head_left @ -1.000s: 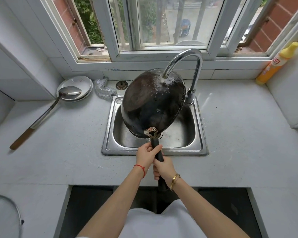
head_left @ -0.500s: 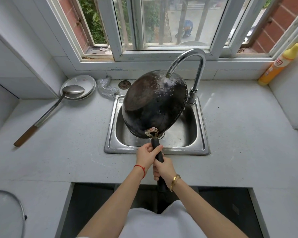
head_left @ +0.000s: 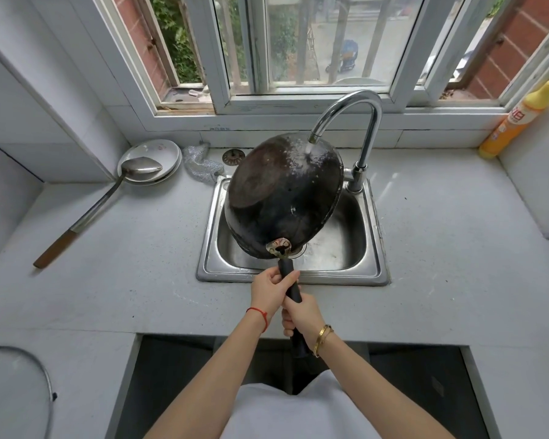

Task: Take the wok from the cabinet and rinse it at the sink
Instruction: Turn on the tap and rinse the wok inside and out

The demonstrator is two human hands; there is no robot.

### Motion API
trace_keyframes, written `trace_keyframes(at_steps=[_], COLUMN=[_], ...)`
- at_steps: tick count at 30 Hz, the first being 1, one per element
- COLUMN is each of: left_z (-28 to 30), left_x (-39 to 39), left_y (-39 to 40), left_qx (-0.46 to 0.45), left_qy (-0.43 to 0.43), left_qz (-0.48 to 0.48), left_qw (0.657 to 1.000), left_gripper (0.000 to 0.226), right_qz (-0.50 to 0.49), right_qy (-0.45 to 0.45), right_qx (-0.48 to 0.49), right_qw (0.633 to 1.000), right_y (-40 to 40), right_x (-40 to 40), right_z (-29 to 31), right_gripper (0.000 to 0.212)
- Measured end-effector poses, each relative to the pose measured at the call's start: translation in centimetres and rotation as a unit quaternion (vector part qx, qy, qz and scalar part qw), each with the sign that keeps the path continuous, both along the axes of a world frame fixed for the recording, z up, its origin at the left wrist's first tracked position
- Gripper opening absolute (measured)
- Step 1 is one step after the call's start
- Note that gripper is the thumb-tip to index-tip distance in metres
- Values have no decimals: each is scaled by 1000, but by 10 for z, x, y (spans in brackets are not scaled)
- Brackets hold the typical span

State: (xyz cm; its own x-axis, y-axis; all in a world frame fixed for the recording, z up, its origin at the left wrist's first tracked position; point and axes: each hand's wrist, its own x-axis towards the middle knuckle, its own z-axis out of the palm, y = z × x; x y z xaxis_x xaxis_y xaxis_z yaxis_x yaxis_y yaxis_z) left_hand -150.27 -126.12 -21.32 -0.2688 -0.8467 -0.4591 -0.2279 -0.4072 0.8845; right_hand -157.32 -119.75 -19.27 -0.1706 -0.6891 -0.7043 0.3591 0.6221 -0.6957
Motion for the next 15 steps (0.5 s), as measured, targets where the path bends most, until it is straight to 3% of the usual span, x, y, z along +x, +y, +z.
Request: trace_keyframes(at_steps=[15], left_z=[-4], left_x=[-5], left_y=[17], left_qx=[-4], left_qy=[-7], left_qz=[-15], left_qw=[1000], left_gripper=[25], right_qz=[-16], right_qy=[-3], right_qx=[8], right_qw=[1000], right_y=[20], right_x=[-3], right_z=[3], right_gripper=[21])
